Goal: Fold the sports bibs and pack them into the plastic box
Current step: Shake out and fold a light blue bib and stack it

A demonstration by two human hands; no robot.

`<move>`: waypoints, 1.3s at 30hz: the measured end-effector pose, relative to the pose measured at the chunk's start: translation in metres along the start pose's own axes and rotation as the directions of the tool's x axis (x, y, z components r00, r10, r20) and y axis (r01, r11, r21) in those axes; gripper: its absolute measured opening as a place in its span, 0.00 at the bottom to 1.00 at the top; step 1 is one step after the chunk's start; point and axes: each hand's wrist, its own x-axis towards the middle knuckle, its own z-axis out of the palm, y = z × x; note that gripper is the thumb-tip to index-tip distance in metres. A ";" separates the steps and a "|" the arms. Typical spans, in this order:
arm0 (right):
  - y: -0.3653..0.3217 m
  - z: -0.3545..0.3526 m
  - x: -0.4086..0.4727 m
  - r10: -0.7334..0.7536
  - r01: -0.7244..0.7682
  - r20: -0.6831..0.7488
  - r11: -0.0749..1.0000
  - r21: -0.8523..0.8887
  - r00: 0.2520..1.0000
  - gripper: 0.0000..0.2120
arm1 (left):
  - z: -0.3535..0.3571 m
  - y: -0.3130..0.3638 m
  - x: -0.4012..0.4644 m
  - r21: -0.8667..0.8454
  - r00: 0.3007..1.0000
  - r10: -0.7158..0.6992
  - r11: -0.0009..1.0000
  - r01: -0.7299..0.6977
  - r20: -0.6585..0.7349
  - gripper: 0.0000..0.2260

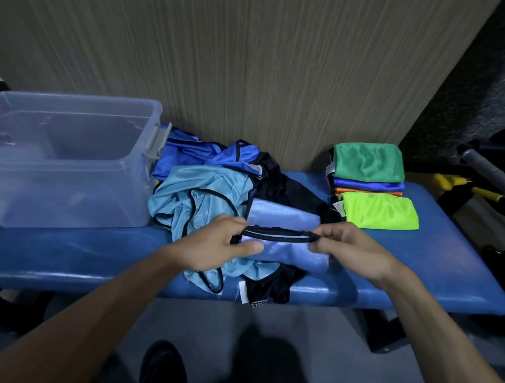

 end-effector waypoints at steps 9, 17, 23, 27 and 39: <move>0.000 0.013 0.009 0.275 -0.227 -0.141 0.931 0.286 0.951 0.05 | 0.019 0.011 0.016 -0.167 0.943 -0.292 0.949 0.266 -0.158 0.26; 0.004 0.021 0.032 0.250 -0.215 -0.310 0.966 0.142 0.917 0.15 | 0.020 0.021 0.036 -0.117 0.878 -0.411 0.912 0.394 -0.246 0.26; 0.010 0.026 0.045 0.080 -0.215 -0.468 0.946 -0.242 0.880 0.18 | 0.024 0.016 0.047 0.044 0.838 -0.429 0.882 0.469 -0.337 0.27; 0.013 0.034 0.048 -0.023 -0.280 -0.500 0.807 -0.521 0.866 0.13 | 0.024 0.013 0.053 0.097 0.818 -0.454 0.852 0.515 -0.354 0.28; 0.012 0.038 0.047 -0.135 -0.283 -0.528 0.721 -0.633 0.838 0.13 | -0.008 0.025 0.067 0.531 0.922 -0.097 0.793 0.299 -0.374 0.07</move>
